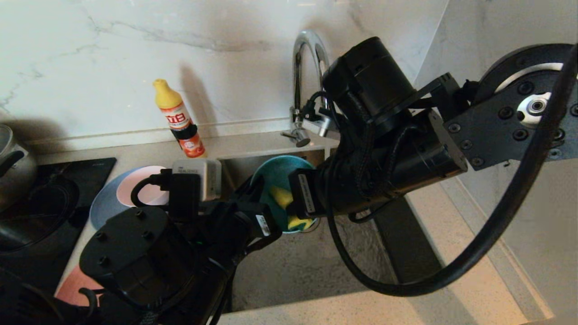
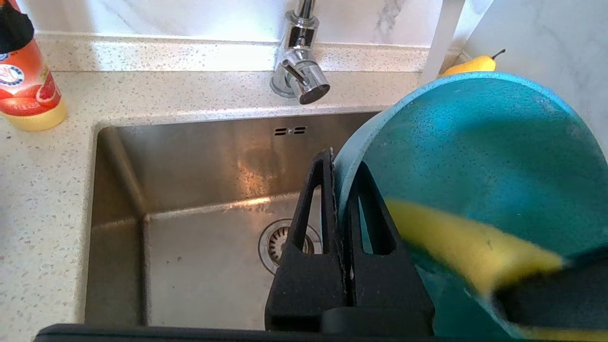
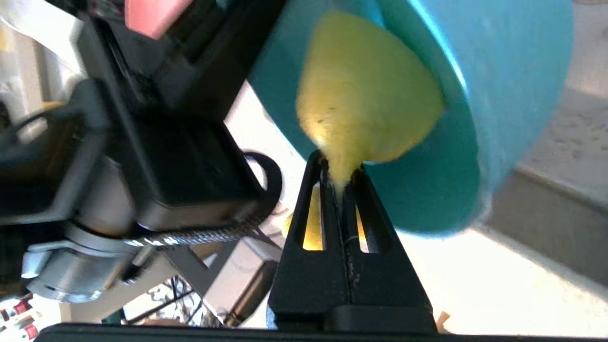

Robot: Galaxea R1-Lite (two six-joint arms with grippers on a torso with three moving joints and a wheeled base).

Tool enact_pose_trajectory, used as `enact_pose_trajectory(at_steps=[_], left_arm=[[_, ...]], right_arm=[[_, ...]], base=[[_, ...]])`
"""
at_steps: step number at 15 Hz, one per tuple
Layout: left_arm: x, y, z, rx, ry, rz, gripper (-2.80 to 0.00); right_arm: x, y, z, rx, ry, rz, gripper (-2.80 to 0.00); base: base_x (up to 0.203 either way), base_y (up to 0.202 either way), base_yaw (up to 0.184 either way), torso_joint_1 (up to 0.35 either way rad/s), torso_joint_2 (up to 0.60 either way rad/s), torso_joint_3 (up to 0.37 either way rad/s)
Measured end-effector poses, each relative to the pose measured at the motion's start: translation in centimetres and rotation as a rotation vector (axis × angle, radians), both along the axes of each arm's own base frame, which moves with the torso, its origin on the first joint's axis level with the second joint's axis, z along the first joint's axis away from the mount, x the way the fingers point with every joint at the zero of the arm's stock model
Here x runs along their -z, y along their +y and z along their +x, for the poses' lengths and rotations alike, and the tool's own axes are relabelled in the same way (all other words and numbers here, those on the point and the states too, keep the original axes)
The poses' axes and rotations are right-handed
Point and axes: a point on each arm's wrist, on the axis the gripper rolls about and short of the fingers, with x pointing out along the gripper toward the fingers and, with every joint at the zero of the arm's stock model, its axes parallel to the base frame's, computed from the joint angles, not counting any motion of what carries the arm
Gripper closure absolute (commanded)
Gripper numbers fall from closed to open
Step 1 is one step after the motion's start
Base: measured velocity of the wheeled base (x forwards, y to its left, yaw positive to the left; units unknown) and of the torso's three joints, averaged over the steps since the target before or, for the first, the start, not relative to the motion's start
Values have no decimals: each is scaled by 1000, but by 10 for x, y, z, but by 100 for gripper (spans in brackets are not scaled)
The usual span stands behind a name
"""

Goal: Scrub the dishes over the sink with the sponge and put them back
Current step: Wipe the bowl

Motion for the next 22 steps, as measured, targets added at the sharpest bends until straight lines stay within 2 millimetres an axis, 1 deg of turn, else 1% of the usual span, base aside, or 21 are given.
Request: enact_pose_trajectory(at_steps=[2, 6, 10, 13, 15, 17, 22], left_arm=[[0, 0, 0, 0, 0, -2, 0], [0, -1, 1, 0, 0, -3, 0], [2, -1, 1, 1, 6, 1, 0], [3, -1, 1, 1, 6, 4, 0], [3, -1, 1, 1, 8, 4, 0], [3, -1, 0, 1, 8, 5, 0], [2, -1, 0, 2, 6, 1, 0]], right_arm=[[-2, -5, -1, 9, 3, -5, 0], [-14, -18, -4, 29, -20, 16, 0], [-25, -30, 2, 65, -56, 48, 0], [-31, -33, 2, 67, -88, 73, 0], [-33, -32, 1, 56, -100, 87, 0], [-31, -26, -1, 39, -95, 84, 0], [-17, -10, 0, 2, -56, 54, 0]], base=[[0, 0, 0, 0, 0, 0], [0, 0, 0, 0, 0, 0], [0, 0, 0, 0, 0, 0], [0, 0, 0, 0, 0, 0], [0, 0, 0, 0, 0, 0], [0, 0, 0, 0, 0, 0], [0, 0, 0, 0, 0, 0]])
